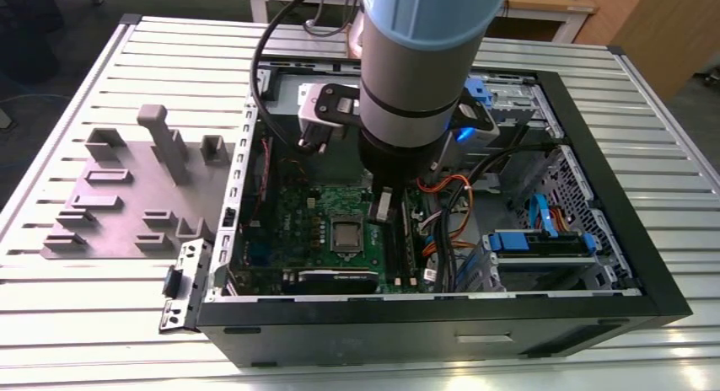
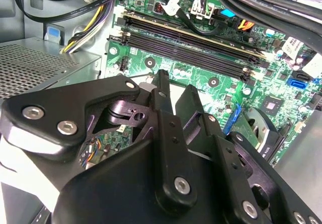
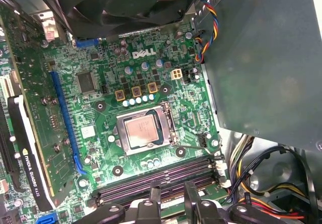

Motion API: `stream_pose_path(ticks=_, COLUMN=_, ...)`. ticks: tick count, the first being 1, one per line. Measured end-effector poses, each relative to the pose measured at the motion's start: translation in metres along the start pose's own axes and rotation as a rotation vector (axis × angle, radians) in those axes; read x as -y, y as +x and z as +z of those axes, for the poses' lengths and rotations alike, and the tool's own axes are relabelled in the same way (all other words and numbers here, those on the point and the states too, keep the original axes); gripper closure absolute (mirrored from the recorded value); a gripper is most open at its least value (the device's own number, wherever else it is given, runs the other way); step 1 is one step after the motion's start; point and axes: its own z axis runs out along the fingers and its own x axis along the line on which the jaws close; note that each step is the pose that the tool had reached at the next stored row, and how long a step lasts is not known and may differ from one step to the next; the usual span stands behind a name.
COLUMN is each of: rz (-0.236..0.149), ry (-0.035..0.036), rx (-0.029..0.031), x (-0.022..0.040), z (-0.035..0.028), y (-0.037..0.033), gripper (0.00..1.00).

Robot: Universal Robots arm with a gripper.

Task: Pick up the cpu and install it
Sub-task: 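Install the first cpu locking lever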

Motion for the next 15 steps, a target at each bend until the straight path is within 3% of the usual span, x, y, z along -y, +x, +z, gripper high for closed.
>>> stream_pose_path(ticks=15, rz=0.0, ry=0.0, rx=0.0, x=0.0, z=-0.0026, y=-0.0004, gripper=0.68)
